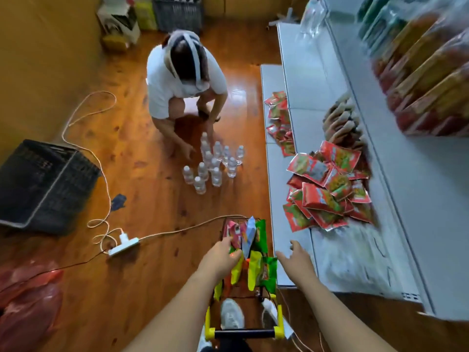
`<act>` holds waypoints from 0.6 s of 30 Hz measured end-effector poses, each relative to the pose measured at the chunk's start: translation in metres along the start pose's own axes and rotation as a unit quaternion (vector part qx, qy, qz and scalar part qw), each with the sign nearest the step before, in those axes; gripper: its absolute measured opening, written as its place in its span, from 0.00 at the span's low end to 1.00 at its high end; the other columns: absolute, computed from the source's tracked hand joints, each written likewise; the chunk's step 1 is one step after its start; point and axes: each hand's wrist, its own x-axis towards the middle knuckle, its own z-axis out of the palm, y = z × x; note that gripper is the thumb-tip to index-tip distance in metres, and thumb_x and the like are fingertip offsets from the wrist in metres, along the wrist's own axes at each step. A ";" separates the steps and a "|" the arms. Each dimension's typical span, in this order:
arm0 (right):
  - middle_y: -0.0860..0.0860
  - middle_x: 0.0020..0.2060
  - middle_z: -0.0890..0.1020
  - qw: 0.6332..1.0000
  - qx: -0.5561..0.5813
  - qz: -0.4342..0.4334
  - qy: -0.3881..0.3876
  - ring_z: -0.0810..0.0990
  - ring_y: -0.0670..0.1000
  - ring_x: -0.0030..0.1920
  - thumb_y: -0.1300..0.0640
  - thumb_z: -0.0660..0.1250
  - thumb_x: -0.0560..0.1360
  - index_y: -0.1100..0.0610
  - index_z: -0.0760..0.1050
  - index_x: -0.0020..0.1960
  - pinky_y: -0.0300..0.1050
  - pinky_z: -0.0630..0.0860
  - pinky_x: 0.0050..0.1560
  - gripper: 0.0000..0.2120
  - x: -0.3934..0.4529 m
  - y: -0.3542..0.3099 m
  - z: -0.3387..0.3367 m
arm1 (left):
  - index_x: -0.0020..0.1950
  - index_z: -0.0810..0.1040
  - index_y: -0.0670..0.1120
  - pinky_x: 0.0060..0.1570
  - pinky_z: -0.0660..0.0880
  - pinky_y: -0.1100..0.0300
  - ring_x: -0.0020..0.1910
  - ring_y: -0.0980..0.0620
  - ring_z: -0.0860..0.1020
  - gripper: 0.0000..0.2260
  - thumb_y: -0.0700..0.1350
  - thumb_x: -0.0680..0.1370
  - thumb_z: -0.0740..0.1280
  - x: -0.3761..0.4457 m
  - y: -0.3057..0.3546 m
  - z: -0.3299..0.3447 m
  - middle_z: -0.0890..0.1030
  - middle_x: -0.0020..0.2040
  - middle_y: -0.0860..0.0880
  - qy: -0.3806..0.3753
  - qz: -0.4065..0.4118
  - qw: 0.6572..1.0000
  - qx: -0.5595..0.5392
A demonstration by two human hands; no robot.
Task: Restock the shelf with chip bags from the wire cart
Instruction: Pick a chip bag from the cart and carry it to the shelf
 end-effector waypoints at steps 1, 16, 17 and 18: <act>0.59 0.70 0.69 1.000 -0.003 0.002 0.006 0.73 0.59 0.66 0.47 0.66 0.76 0.59 0.60 0.74 0.53 0.71 0.65 0.33 0.027 0.003 0.011 | 0.72 0.67 0.47 0.60 0.72 0.55 0.66 0.44 0.74 0.25 0.55 0.78 0.63 0.027 -0.002 0.011 0.76 0.67 0.44 -0.004 -0.002 1.000 -0.010; 0.54 0.46 0.81 0.998 0.008 -0.062 0.032 0.79 0.56 0.48 0.58 0.66 0.73 0.55 0.78 0.48 0.42 0.68 0.42 0.05 0.186 0.033 0.115 | 0.57 0.74 0.47 0.48 0.72 0.53 0.54 0.41 0.78 0.09 0.46 0.79 0.60 0.208 -0.018 0.102 0.81 0.53 0.43 0.022 -0.004 0.997 -0.074; 0.55 0.47 0.80 0.996 0.022 -0.076 0.035 0.78 0.55 0.50 0.58 0.65 0.73 0.55 0.77 0.47 0.43 0.68 0.43 0.05 0.176 0.027 0.110 | 0.54 0.74 0.47 0.46 0.71 0.55 0.52 0.42 0.78 0.07 0.46 0.79 0.60 0.201 -0.013 0.090 0.81 0.51 0.44 0.024 -0.001 0.996 -0.081; 0.56 0.50 0.79 0.994 0.039 -0.093 0.040 0.77 0.55 0.53 0.58 0.65 0.73 0.55 0.77 0.49 0.44 0.70 0.47 0.06 0.167 0.019 0.104 | 0.52 0.75 0.47 0.43 0.69 0.56 0.50 0.43 0.78 0.06 0.47 0.79 0.60 0.195 -0.008 0.077 0.81 0.48 0.45 0.031 0.004 0.996 -0.087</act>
